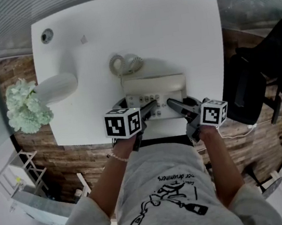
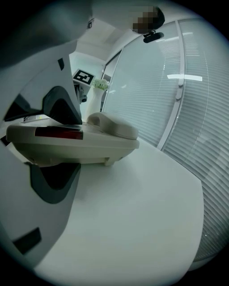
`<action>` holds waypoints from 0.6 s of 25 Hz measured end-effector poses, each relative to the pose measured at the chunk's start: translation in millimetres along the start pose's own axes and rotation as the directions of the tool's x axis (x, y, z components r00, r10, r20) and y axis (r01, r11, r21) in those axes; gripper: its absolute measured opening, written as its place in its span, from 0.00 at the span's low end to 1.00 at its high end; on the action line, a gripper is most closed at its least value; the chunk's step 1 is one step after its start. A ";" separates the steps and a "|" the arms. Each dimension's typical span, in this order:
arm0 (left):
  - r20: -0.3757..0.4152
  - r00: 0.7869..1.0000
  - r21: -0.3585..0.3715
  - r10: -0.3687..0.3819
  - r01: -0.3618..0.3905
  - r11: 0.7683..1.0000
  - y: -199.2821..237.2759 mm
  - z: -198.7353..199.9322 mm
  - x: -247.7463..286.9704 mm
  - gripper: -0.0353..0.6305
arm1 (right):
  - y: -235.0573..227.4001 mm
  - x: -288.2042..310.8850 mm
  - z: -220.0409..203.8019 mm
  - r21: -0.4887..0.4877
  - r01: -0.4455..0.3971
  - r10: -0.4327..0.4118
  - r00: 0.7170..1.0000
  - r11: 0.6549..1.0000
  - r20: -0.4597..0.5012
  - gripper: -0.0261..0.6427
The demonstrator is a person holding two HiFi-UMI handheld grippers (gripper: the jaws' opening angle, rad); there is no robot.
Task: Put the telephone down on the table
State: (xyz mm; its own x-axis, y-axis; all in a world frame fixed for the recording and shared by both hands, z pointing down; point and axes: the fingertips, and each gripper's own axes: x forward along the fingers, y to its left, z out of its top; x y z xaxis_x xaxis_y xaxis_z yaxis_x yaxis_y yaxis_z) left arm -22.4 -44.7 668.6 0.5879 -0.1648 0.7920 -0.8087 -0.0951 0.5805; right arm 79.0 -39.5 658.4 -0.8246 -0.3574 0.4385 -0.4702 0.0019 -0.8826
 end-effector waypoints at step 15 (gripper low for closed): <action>-0.025 0.999 0.018 0.046 -0.046 0.999 2.9 -1.8 0.5 0.75 | -5.1 1.0 -5.1 -0.035 0.086 -0.087 0.996 0.996 -0.022 0.47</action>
State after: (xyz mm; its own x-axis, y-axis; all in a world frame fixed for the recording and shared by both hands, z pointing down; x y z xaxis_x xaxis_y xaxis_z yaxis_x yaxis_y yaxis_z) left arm -24.5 -43.2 671.0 0.5502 -0.1445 0.8224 -0.8350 -0.1050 0.5401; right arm 79.0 -35.2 664.2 -0.7875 -0.3354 0.5171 -0.5500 0.0041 -0.8351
